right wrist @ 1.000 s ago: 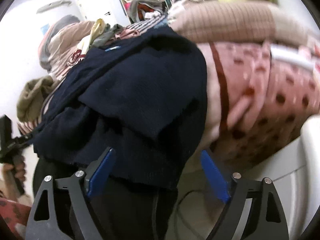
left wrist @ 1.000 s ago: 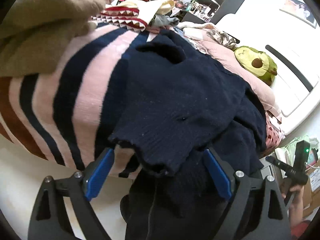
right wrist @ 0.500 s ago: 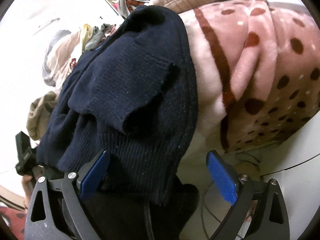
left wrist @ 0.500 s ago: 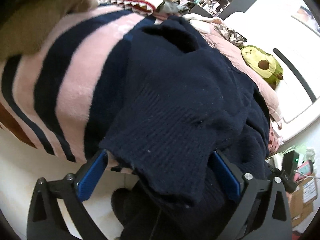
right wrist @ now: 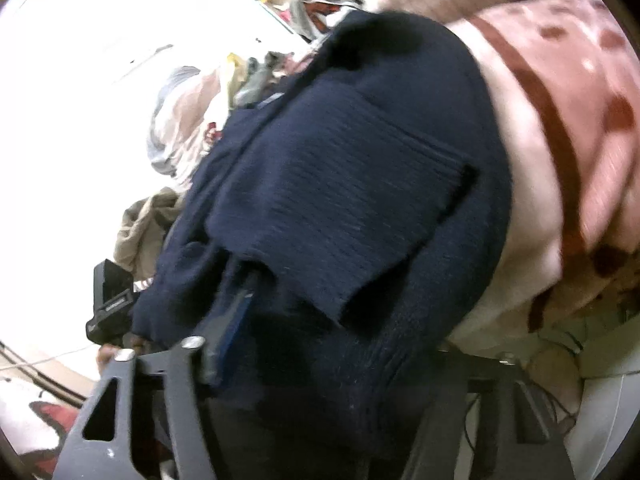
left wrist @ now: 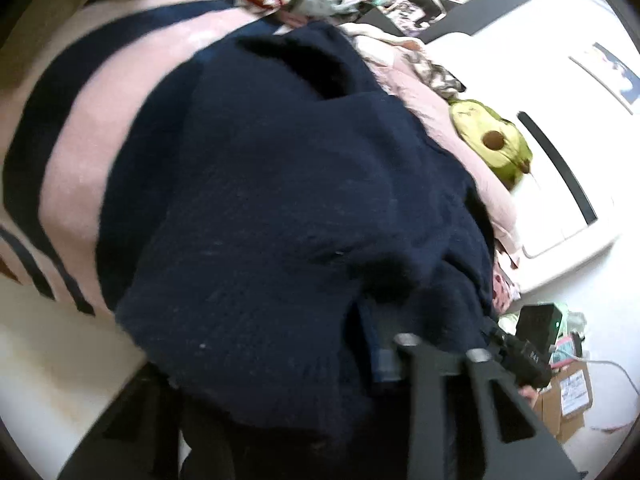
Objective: Fold small clothes
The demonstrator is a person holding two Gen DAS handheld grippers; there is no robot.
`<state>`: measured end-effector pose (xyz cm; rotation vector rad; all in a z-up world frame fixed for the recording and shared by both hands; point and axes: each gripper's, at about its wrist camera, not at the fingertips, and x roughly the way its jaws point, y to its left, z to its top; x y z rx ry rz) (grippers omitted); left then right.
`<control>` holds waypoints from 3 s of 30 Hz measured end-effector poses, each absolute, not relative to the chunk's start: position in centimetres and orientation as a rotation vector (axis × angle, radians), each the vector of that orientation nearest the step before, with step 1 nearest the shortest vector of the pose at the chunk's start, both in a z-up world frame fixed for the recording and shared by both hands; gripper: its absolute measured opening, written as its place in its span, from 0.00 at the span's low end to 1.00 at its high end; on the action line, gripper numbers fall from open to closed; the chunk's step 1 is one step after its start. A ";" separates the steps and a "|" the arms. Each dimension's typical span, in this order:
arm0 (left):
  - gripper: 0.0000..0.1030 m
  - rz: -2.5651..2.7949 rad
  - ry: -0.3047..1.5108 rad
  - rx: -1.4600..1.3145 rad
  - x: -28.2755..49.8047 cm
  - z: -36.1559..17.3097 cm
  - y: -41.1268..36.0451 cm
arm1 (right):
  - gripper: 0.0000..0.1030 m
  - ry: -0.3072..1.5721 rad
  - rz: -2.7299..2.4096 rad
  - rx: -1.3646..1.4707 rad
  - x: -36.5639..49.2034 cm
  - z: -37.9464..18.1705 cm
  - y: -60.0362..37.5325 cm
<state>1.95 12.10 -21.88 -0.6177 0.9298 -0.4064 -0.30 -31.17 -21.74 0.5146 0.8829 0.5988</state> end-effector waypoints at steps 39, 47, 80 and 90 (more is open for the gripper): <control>0.07 -0.356 0.585 -0.266 -6.0 -7.2 8.2 | 0.05 0.497 0.787 0.431 -6.3 -9.9 -29.0; 0.07 -0.378 0.527 -0.272 -10.9 -5.0 9.3 | 0.05 0.436 0.836 0.385 -9.9 -7.7 -28.7; 0.06 -0.285 0.513 -0.211 5.2 -4.9 10.4 | 0.05 0.462 0.573 0.260 4.5 -5.9 -27.8; 0.05 -0.240 0.554 -0.173 15.0 -7.3 11.5 | 0.05 0.495 0.451 0.211 13.0 -7.6 -28.2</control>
